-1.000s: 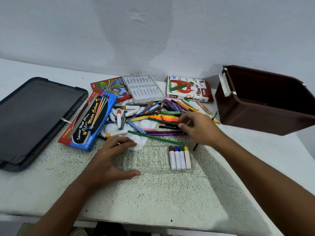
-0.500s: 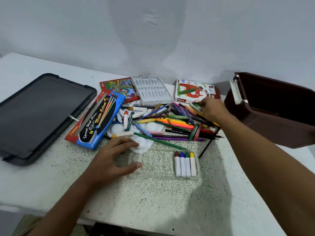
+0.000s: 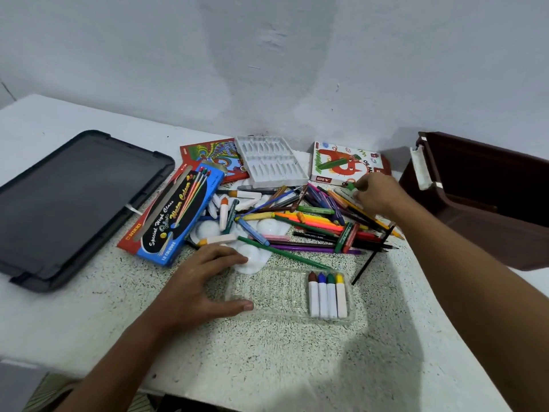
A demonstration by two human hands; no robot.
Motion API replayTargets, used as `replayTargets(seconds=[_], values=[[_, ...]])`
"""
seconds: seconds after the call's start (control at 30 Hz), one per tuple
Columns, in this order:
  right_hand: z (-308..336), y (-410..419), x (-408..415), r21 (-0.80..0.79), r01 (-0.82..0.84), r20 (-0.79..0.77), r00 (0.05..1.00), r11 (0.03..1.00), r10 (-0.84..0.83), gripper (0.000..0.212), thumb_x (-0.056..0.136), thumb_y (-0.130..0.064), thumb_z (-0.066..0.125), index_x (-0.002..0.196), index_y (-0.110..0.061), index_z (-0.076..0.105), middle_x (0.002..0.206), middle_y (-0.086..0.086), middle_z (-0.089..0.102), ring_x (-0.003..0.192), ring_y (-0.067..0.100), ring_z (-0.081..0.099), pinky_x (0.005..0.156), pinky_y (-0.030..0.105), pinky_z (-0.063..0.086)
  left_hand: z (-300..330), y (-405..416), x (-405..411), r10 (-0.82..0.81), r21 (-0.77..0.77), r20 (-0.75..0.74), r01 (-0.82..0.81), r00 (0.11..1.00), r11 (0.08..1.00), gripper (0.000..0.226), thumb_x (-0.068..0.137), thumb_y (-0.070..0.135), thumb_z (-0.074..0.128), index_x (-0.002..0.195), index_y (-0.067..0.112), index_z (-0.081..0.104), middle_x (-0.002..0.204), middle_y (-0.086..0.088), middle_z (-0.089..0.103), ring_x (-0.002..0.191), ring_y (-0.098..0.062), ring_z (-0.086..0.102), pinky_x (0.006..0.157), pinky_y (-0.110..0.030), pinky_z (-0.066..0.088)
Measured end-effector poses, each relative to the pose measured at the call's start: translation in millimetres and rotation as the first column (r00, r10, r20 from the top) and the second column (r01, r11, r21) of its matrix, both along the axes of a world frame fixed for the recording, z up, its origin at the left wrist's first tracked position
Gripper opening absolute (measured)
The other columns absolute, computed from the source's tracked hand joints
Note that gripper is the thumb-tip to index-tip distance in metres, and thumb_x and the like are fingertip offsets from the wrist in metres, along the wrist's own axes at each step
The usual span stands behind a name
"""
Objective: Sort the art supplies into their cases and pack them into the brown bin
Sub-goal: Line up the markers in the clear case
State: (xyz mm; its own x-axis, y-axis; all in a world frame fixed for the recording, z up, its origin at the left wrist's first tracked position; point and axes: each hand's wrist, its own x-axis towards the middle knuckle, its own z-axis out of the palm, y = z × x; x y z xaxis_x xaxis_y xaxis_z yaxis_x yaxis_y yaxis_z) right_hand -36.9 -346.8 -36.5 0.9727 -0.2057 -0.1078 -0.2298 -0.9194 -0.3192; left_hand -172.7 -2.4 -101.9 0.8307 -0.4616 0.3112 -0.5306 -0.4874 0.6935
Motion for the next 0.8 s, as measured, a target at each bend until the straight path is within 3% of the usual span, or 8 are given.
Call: replayTargets(seconds=[0.13,0.27,0.3,0.37,0.43,0.47,0.63,0.8], values=[[13.6,5.2,-15.3,0.104,-0.063,0.121,0.991,0.993,0.05,0.032,0.094,-0.025,0.06,0.123,-0.012,0.057,0.109,0.006,0.067,0.099,0.022,0.061,0.081,0.028,0.045,1.6,-1.6,-1.1,0.01,0.002,0.02,-0.01,1.0,1.0,0.067,0.062,0.061,0.075,0.114,0.019,0.067,0.119,0.018,0.055,0.114,0.001,0.05,0.097,-0.007,0.034],[31.1,25.7,-49.4,0.464,-0.157,0.158,0.983,0.872,0.092,0.029,0.093,-0.017,0.062,0.121,-0.02,0.054,0.089,0.0,0.067,0.065,0.004,0.063,0.059,0.017,0.046,2.1,-0.9,-1.9,0.023,-0.003,0.007,-0.022,1.0,1.0,0.067,0.062,0.063,0.074,0.115,0.024,0.065,0.121,0.025,0.05,0.117,0.004,0.048,0.097,-0.005,0.033],[32.2,30.6,-57.4,0.546,-0.168,0.14,0.984,0.821,0.108,0.028,0.092,-0.015,0.063,0.119,-0.018,0.056,0.087,0.003,0.067,0.062,0.005,0.063,0.06,0.018,0.048,2.5,-1.0,-2.1,0.024,-0.003,0.005,-0.024,1.0,1.0,0.066,0.062,0.064,0.073,0.116,0.025,0.065,0.122,0.025,0.05,0.117,0.005,0.048,0.097,-0.005,0.032],[31.7,39.5,-71.8,0.649,-0.189,0.112,0.982,0.737,0.154,0.027,0.09,-0.014,0.065,0.116,-0.017,0.059,0.084,0.008,0.069,0.069,0.018,0.067,0.071,0.031,0.054,2.2,-1.6,-2.3,0.021,0.001,0.006,-0.021,1.0,1.0,0.067,0.061,0.064,0.074,0.116,0.025,0.065,0.121,0.024,0.052,0.117,0.005,0.047,0.097,-0.004,0.032],[29.4,48.4,-84.6,0.663,-0.209,0.093,0.976,0.718,0.198,0.026,0.088,-0.017,0.068,0.113,-0.021,0.06,0.085,0.008,0.07,0.081,0.031,0.068,0.08,0.044,0.056,0.8,-1.9,-1.5,0.006,0.015,0.008,-0.006,1.0,1.0,0.07,0.06,0.064,0.075,0.116,0.022,0.066,0.12,0.017,0.055,0.118,0.002,0.048,0.098,-0.006,0.033],[28.6,53.1,-90.8,0.657,-0.221,0.087,0.972,0.721,0.219,0.026,0.087,-0.017,0.069,0.111,-0.021,0.061,0.085,0.008,0.069,0.082,0.032,0.068,0.08,0.044,0.054,-0.2,-1.8,-1.0,-0.002,0.025,0.006,0.002,1.0,1.0,0.072,0.059,0.064,0.076,0.117,0.022,0.066,0.12,0.014,0.056,0.118,0.0,0.048,0.099,-0.008,0.033],[13.2,71.8,-116.5,0.563,-0.268,0.057,0.956,0.782,0.286,0.024,0.082,-0.023,0.075,0.102,-0.026,0.061,0.081,-0.005,0.065,0.071,0.009,0.062,0.066,0.029,0.051,-0.8,-1.0,-1.9,-0.031,0.04,0.004,0.031,0.999,0.999,0.075,0.057,0.062,0.08,0.119,0.022,0.065,0.121,0.01,0.056,0.121,-0.004,0.047,0.101,-0.011,0.033],[2.5,80.3,-136.0,0.404,-0.295,0.029,0.95,0.866,0.31,0.024,0.083,-0.032,0.074,0.101,-0.028,0.059,0.081,-0.008,0.066,0.071,0.009,0.065,0.064,0.028,0.055,-1.2,-1.4,-3.0,-0.029,0.064,0.017,0.028,0.999,0.998,0.075,0.058,0.064,0.078,0.12,0.023,0.064,0.122,0.012,0.054,0.123,-0.001,0.044,0.101,-0.006,0.029]])
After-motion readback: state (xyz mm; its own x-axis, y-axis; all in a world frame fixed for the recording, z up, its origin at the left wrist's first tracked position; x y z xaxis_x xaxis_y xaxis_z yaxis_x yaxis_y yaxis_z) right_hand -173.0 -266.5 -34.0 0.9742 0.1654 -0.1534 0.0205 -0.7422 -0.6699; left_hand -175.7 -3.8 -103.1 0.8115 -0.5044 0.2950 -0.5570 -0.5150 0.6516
